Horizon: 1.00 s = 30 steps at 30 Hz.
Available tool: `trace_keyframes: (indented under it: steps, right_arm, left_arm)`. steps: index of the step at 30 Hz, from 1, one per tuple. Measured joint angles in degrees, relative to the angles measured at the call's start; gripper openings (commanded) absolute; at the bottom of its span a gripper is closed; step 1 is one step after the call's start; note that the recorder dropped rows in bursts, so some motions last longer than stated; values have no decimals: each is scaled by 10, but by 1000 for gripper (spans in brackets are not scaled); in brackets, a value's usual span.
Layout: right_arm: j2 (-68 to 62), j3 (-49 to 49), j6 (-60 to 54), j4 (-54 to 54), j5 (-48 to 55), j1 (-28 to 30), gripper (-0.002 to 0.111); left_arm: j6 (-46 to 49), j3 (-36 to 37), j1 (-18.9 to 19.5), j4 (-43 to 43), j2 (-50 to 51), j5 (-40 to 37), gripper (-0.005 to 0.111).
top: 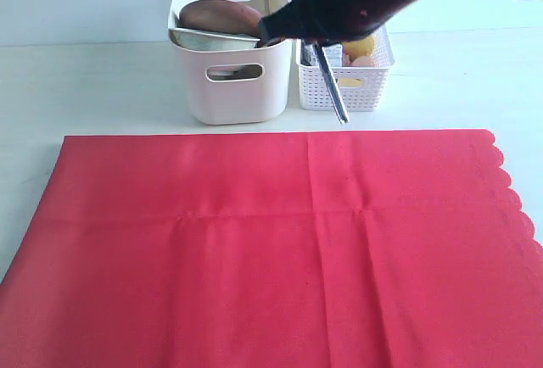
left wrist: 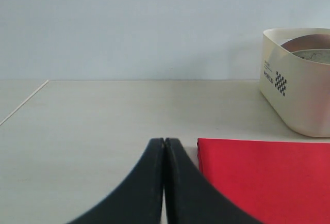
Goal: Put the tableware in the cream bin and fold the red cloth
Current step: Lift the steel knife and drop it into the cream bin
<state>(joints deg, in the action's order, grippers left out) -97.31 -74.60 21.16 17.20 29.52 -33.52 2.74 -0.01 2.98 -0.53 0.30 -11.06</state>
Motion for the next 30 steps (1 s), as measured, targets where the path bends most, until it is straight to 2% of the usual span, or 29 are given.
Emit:
trace_keyframes:
  steps: [8,13,20,30]
  right_arm:
    - [-134,-203,-37,13,-5,53,0]
    - [-194,-286,-41,13,-46,67,0]
    - [-223,-313,-41,-29,-144,68,0]
    - [-258,-316,-41,-32,-203,68,0]
  left_arm:
    - [0,0,0,0,0,0,3]
    - [0,0,0,0,0,0,3]
    - [0,0,0,0,0,0,3]
    - [0,0,0,0,0,0,3]
